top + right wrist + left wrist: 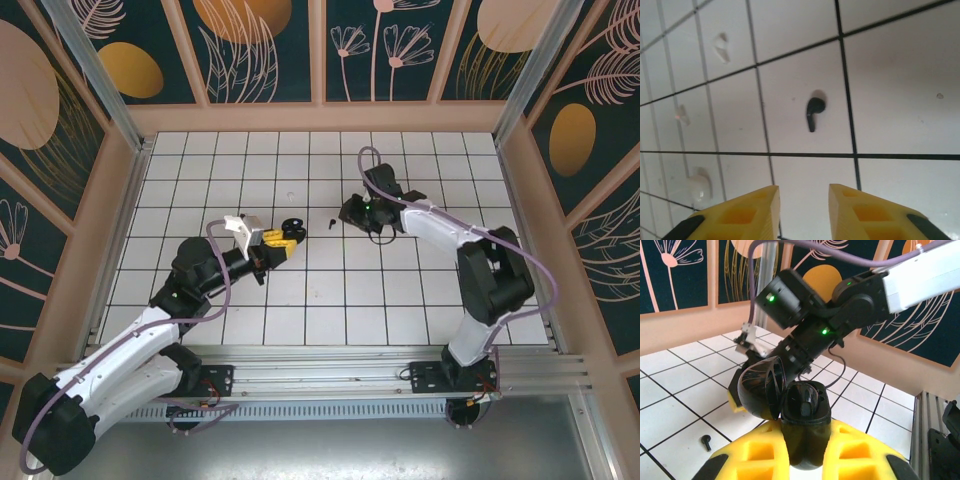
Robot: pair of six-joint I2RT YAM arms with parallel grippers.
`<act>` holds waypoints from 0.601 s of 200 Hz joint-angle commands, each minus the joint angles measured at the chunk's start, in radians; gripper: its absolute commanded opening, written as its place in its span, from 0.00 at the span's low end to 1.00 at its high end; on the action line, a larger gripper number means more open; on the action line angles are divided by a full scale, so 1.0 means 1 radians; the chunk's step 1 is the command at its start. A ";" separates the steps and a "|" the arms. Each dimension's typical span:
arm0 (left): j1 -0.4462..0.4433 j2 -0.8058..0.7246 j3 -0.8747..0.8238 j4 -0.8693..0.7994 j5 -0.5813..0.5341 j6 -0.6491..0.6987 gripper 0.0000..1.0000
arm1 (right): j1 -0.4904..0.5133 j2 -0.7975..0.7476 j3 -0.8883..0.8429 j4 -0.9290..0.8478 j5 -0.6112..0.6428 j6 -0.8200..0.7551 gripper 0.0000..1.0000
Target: Insert the wireless bluetooth earbuds into the charging case
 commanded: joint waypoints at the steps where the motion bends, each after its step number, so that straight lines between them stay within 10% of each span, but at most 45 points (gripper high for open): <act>1: 0.007 0.000 -0.010 0.008 -0.009 0.015 0.00 | 0.007 0.057 0.051 0.026 0.008 0.009 0.37; 120: 0.009 -0.027 -0.043 0.012 -0.037 0.023 0.00 | 0.077 0.319 0.349 -0.191 0.154 -0.032 0.44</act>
